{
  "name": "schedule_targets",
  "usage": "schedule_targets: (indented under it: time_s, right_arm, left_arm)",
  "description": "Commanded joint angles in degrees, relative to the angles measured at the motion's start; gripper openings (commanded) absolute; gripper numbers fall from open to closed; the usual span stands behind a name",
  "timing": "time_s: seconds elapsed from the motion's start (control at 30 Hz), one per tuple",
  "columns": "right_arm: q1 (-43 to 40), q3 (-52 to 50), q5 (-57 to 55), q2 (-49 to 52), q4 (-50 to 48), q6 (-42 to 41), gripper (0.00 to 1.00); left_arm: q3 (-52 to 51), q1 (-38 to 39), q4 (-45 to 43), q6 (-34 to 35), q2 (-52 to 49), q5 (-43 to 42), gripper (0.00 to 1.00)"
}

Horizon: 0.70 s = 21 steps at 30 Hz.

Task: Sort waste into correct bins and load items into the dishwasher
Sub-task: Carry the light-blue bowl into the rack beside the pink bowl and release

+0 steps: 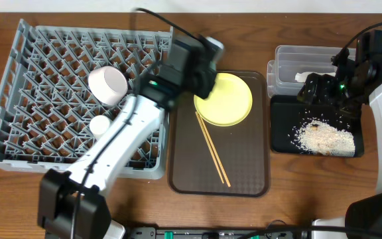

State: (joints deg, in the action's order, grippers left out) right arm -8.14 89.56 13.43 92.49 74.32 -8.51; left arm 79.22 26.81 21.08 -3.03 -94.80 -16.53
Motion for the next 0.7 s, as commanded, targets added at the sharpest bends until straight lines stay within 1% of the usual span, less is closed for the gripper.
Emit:
schedule_targets:
  time_s: [0.0, 0.1, 0.23, 0.47, 0.67]
  right_arm:
    - [-0.5, 0.6, -0.1, -1.4, 0.1, 0.5, 0.99]
    - [-0.5, 0.6, -0.1, -1.4, 0.1, 0.5, 0.99]
    - [-0.5, 0.6, -0.1, -1.4, 0.2, 0.5, 0.99]
    - [-0.5, 0.6, -0.1, -1.4, 0.3, 0.5, 0.99]
    - [-0.5, 0.6, -0.1, -1.4, 0.3, 0.5, 0.99]
  left_arm:
    - [0.5, -5.9, -1.3, 4.0, 0.1, -14.6, 0.08]
    - [0.5, -11.2, -3.0, 7.4, 0.0, -20.8, 0.08]
    - [0.5, -18.1, -5.5, 8.9, -0.1, -29.9, 0.08]
    - [0.5, -26.4, -12.8, 20.9, -4.0, -43.7, 0.08]
    - [0.5, -30.9, -19.2, 31.7, -10.0, -49.2, 0.08]
